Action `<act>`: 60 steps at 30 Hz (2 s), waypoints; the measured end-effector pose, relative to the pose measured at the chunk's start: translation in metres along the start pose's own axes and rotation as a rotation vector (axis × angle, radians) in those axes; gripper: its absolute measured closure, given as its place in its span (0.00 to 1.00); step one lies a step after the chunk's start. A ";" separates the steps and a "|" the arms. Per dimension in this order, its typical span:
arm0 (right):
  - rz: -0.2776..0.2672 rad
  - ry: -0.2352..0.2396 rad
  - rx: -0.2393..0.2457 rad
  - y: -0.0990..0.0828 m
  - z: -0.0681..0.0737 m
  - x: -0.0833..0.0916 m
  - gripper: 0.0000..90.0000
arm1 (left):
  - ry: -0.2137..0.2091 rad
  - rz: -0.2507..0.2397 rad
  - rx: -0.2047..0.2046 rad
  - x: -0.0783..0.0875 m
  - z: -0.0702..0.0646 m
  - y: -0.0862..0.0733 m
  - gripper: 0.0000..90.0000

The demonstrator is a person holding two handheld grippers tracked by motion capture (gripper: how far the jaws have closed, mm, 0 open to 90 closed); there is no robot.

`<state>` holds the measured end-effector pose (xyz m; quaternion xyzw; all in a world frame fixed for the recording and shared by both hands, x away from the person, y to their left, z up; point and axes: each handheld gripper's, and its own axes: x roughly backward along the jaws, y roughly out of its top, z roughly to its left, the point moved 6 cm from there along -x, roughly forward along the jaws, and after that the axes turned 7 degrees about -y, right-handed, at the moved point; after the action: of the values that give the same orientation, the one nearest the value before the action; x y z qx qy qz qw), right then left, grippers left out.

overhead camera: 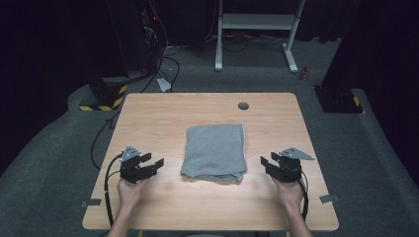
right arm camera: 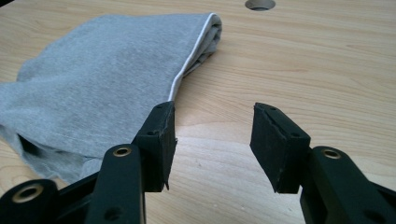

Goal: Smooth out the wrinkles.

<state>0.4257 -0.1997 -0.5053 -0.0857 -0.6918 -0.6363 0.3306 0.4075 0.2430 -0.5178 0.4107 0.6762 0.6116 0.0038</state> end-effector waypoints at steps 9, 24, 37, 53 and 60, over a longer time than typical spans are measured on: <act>0.004 -0.021 -0.029 -0.006 -0.014 0.002 0.55 | 0.030 0.015 0.024 0.002 0.011 -0.006 0.39; 0.053 -0.061 -0.076 -0.022 -0.036 -0.010 0.55 | 0.098 0.076 0.028 -0.011 0.028 -0.018 0.39; 0.110 -0.117 -0.036 -0.029 -0.038 -0.030 0.55 | 0.168 0.083 0.009 -0.018 0.040 -0.021 0.39; 0.146 -0.174 0.006 -0.038 -0.040 -0.043 0.52 | 0.200 0.134 -0.025 -0.029 0.040 -0.029 0.38; 0.141 -0.174 0.029 -0.040 -0.037 -0.043 0.46 | 0.213 0.157 -0.066 -0.031 0.036 -0.031 0.34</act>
<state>0.4498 -0.2282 -0.5633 -0.1844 -0.7191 -0.5915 0.3146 0.4289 0.2578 -0.5677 0.3947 0.6181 0.6721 -0.1023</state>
